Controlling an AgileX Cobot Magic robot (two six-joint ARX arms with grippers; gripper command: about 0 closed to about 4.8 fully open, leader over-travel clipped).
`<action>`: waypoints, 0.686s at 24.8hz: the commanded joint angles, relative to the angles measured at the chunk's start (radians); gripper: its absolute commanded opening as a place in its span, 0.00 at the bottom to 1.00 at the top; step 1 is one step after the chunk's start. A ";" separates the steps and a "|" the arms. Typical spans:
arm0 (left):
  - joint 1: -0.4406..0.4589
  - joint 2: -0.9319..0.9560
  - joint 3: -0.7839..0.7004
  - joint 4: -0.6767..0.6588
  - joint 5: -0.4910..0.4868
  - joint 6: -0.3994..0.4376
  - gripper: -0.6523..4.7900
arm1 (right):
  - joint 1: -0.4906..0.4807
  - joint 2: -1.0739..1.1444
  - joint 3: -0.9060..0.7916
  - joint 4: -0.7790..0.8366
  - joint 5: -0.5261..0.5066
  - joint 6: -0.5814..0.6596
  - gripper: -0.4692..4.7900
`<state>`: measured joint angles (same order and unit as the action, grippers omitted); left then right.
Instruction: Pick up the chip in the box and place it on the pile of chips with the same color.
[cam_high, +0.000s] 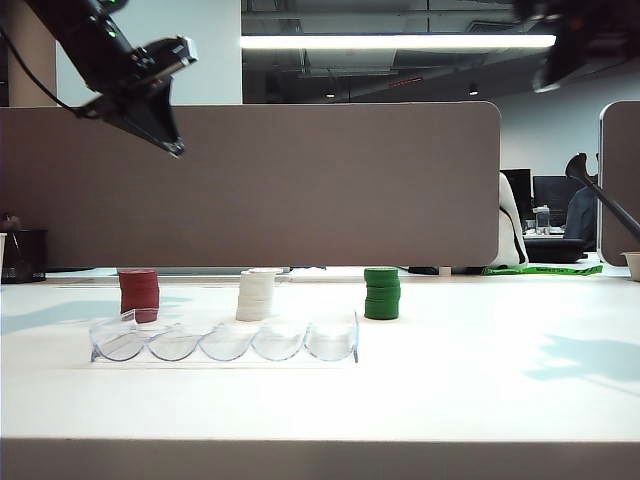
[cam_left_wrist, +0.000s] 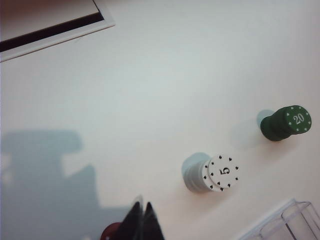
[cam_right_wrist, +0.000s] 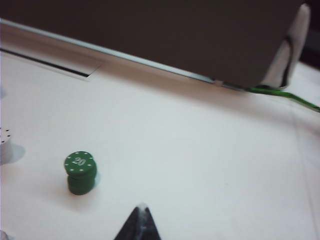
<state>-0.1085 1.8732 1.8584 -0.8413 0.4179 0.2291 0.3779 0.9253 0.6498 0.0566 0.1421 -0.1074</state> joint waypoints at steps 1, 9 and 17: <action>0.019 -0.049 -0.058 0.028 0.002 0.003 0.11 | -0.041 -0.081 -0.037 0.026 0.013 -0.005 0.08; 0.072 -0.266 -0.358 0.175 0.003 -0.001 0.11 | -0.192 -0.240 -0.103 -0.005 -0.156 0.003 0.08; 0.070 -0.583 -0.716 0.387 -0.111 -0.004 0.11 | -0.211 -0.327 -0.153 -0.031 -0.212 0.006 0.08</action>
<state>-0.0372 1.3361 1.1713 -0.5049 0.3168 0.2279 0.1677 0.6128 0.5030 0.0101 -0.0574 -0.1055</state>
